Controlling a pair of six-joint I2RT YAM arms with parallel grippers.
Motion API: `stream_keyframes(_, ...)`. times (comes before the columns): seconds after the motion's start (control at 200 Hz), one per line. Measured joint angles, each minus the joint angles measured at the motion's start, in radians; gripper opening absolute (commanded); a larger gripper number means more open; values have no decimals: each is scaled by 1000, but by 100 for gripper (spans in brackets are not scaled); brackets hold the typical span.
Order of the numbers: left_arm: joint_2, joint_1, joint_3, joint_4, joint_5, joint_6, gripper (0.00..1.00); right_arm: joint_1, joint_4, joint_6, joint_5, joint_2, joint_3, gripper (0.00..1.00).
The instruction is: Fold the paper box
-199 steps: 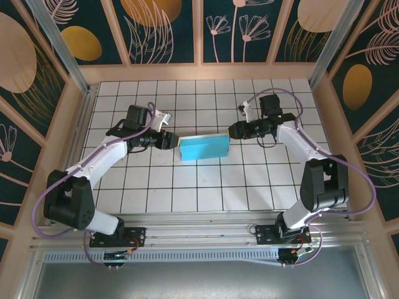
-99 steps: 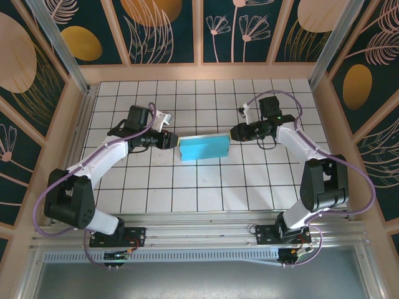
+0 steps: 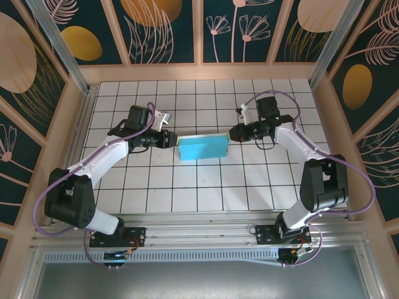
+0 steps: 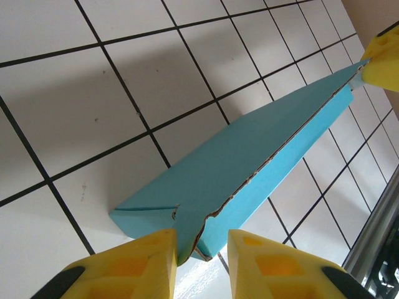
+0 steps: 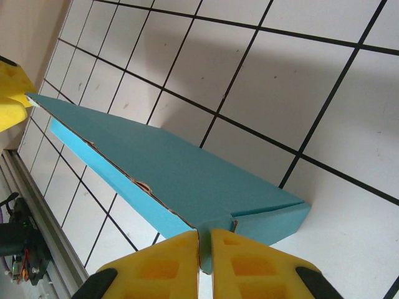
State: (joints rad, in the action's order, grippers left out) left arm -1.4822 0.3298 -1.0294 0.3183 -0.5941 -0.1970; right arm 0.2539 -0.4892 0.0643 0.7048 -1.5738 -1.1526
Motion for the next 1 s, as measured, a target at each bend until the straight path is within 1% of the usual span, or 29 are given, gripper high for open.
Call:
stream_keyframes(0.09,0,0,2,-2,0,-14,26,3,1,-2,0,0,0,13)
stream_keyframes(0.185,0,0,6,-5,1,-31,21,4,2,-10,0,0,0,13)
stream_keyframes(0.285,0,0,11,-15,0,-61,20,4,8,-19,0,0,2,13)
stream_keyframes(0.535,0,0,37,-80,-16,-185,10,14,43,-49,0,0,14,12)
stream_keyframes(0.721,1,-3,59,-116,-24,-243,10,14,64,-64,-1,0,21,12)
stream_keyframes(1.001,4,-4,65,-126,-18,-253,13,14,87,-77,-4,1,33,11)
